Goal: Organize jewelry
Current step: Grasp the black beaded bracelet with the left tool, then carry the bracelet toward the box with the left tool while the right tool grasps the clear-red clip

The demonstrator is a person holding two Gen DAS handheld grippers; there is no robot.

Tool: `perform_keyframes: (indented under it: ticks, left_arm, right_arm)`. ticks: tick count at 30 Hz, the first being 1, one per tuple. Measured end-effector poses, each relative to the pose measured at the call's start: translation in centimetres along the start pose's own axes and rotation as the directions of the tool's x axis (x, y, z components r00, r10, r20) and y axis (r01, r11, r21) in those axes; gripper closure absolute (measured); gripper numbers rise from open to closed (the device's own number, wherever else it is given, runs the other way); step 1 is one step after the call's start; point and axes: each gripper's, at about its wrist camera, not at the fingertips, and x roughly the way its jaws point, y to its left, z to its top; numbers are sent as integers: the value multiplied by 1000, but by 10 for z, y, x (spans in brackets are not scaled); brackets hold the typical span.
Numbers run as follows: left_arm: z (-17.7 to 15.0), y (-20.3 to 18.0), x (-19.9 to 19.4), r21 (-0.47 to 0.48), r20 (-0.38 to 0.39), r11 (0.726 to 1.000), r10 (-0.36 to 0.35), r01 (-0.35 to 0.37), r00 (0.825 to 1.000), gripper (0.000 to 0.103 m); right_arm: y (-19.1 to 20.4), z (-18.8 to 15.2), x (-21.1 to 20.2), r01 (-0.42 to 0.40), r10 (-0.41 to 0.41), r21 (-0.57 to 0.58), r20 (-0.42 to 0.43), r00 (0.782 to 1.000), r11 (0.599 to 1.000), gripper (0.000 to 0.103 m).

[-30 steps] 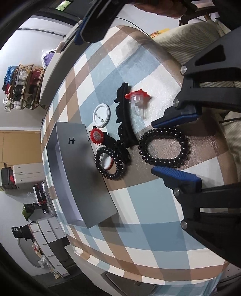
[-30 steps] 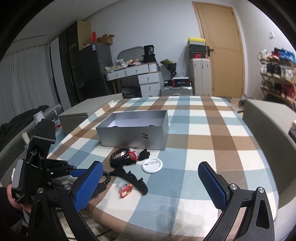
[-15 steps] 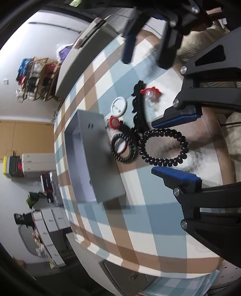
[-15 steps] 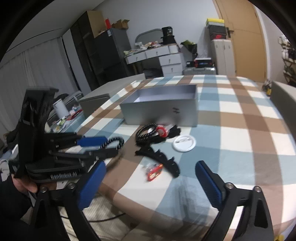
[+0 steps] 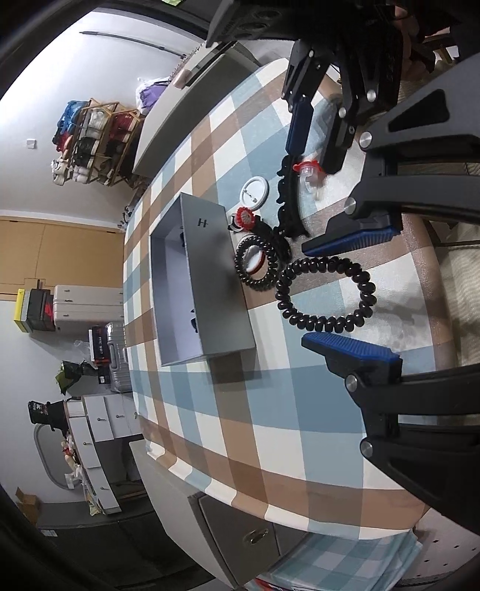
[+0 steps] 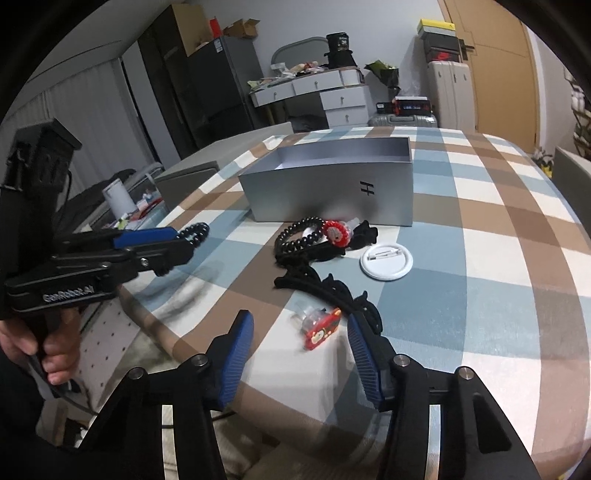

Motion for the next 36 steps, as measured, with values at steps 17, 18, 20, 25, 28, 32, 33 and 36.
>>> perform_keyframes:
  ticks: [17, 18, 20, 25, 28, 32, 33, 36]
  left_arm:
    - [5, 4, -8, 3, 33, 1000, 24, -24, 999, 66]
    - [6, 4, -8, 3, 35, 1000, 22, -23, 999, 66]
    - [10, 5, -8, 9, 43, 1000, 27, -27, 999, 66]
    - [24, 6, -8, 6, 63, 1000, 18, -19, 998, 66]
    - [37, 5, -7, 13, 86, 1000, 18, -19, 996, 66]
    - [50, 2, -4, 32, 111, 999, 11, -14, 994, 66]
    - [54, 2, -2, 33, 117, 999, 5, -9, 993, 66]
    - [66, 4, 4, 30, 129, 1000, -11, 7, 992, 66]
  right_arm:
    - [2, 1, 3, 41, -41, -24, 16, 999, 999, 89]
    - [1, 3, -1, 36, -35, -19, 31, 999, 999, 89]
    - [-1, 7, -7, 22, -21, -13, 54, 998, 1000, 89]
    - [-6, 24, -20, 4, -5, 9, 110, 994, 1000, 89]
    - [-12, 38, -25, -3, -1, 30, 130, 991, 1000, 89]
    - [-16, 59, -26, -18, 14, 25, 165, 986, 1000, 89]
    - [-18, 65, -26, -27, 22, 27, 175, 984, 999, 89]
    - [-22, 84, -24, -52, 45, 31, 205, 978, 998, 89]
